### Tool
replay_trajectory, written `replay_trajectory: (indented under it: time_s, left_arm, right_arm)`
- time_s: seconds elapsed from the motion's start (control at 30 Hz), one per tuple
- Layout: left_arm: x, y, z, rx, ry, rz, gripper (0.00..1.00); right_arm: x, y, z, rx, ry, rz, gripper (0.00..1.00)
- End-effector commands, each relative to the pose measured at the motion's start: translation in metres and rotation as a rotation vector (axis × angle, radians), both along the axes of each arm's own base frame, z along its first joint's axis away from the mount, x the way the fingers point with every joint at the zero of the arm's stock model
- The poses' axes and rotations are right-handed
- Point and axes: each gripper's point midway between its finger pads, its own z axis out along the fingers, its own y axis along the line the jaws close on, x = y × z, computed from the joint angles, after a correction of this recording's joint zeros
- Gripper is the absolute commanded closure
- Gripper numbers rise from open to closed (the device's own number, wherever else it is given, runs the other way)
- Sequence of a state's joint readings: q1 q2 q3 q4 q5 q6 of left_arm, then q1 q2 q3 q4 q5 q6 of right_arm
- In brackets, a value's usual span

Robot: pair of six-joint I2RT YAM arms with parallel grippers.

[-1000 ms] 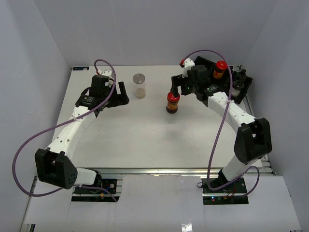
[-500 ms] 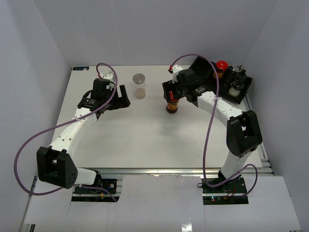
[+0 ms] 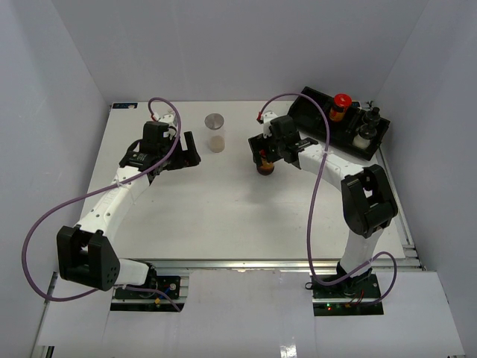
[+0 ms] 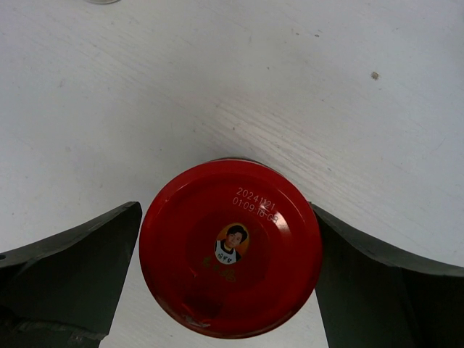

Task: Organize the condiment bottles

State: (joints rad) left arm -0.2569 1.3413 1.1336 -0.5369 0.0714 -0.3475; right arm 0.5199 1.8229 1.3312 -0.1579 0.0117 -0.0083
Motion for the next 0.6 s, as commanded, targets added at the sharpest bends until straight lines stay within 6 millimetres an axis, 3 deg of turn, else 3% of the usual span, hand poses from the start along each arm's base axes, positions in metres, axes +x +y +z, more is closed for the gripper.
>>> replay_trajectory:
  time_s: [0.0,0.13,0.27,0.4,0.57]
  left_arm:
    - [0.002,-0.001,0.006,-0.009,-0.027,-0.016,0.02]
    - [0.001,-0.002,0.007,-0.013,-0.025,-0.023,0.02]
    - [0.002,-0.003,0.009,-0.013,-0.027,-0.029,0.02]
    - [0.000,-0.003,0.011,-0.011,-0.032,-0.039,0.02]
    - [-0.001,-0.006,0.012,-0.032,-0.045,-0.047,0.02]
  right_arm:
    - [0.007,0.005,0.008,0.005,-0.047,0.005,0.10]
    - [0.010,0.002,0.015,0.000,-0.073,-0.008,0.46]
    - [0.013,-0.010,0.041,-0.017,-0.134,-0.047,0.71]
    - [0.025,-0.039,0.081,0.009,-0.193,-0.115,0.83]
    - [0.050,-0.111,0.125,0.048,-0.254,-0.285,0.89]
